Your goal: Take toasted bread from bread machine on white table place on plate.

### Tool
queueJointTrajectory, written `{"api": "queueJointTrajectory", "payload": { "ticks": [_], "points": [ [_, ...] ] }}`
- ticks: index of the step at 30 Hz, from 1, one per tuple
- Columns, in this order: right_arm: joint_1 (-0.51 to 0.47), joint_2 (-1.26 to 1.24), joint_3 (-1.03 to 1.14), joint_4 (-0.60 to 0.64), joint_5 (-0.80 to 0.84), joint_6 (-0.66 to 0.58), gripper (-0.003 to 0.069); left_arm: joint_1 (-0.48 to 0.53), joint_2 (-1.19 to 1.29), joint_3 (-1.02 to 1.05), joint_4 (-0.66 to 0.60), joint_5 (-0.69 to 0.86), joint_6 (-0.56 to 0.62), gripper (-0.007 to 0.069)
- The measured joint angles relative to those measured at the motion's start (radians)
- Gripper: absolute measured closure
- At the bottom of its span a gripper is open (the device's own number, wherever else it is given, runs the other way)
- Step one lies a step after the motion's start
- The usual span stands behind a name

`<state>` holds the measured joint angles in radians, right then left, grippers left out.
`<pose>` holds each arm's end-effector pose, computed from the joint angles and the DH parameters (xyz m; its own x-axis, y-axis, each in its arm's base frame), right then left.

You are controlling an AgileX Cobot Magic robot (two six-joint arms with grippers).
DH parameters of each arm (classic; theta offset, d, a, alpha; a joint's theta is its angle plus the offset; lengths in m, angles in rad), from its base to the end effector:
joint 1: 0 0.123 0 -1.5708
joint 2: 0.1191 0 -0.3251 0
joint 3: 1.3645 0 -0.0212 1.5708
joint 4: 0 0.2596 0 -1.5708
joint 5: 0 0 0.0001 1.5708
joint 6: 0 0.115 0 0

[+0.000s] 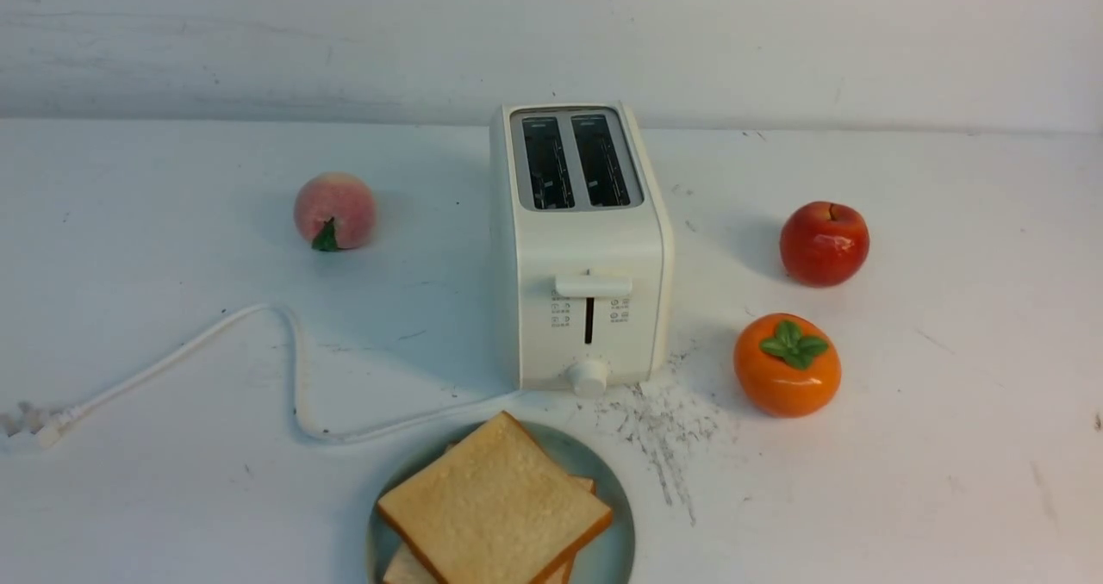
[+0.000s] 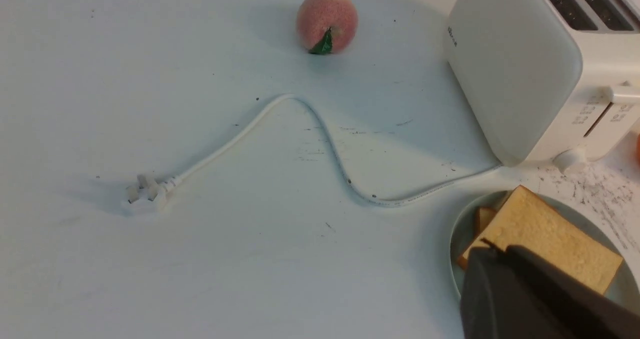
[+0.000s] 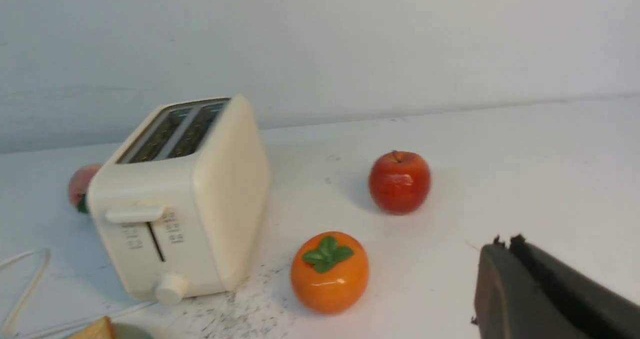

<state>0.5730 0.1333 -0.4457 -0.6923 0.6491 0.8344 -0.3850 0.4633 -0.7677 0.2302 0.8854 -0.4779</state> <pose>0.0420 -0.0258 0.3110 -0.1491 0.1761 -0.9730 -0.1463 0.9693 0.1978 0.0639 -0.0039 0.3681 -0.4782 -0.1510 -0.8652 0.0732 0.9748 -0.2106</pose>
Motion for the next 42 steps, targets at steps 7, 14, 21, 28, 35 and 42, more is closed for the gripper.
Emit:
{"api": "queueJointTrajectory", "payload": {
  "ticks": [7,14,21,28,35,42],
  "points": [
    [0.0,-0.04,0.0,-0.037,0.058,0.074,0.0664,0.0,0.0,0.0,-0.002,0.001,0.0,0.0627],
    [0.0,-0.04,0.0,-0.038,0.059,0.076,0.0658,0.0,0.0,0.0,-0.034,-0.012,0.0,0.0627],
    [0.0,-0.04,0.0,-0.038,0.063,0.076,0.0652,0.0,0.0,0.0,-0.035,-0.013,0.0,0.0623],
    [0.0,-0.04,0.0,-0.045,0.064,0.076,0.0645,0.0,0.0,0.0,-0.035,-0.013,0.0,0.0622],
    [0.0,-0.04,0.0,-0.045,0.064,0.076,0.0636,0.0,0.0,0.0,-0.035,-0.013,0.0,0.0619],
    [0.0,-0.04,0.0,-0.045,0.064,0.076,0.063,0.011,-0.049,0.077,-0.047,-0.2,0.0,0.0608]
  ]
}}
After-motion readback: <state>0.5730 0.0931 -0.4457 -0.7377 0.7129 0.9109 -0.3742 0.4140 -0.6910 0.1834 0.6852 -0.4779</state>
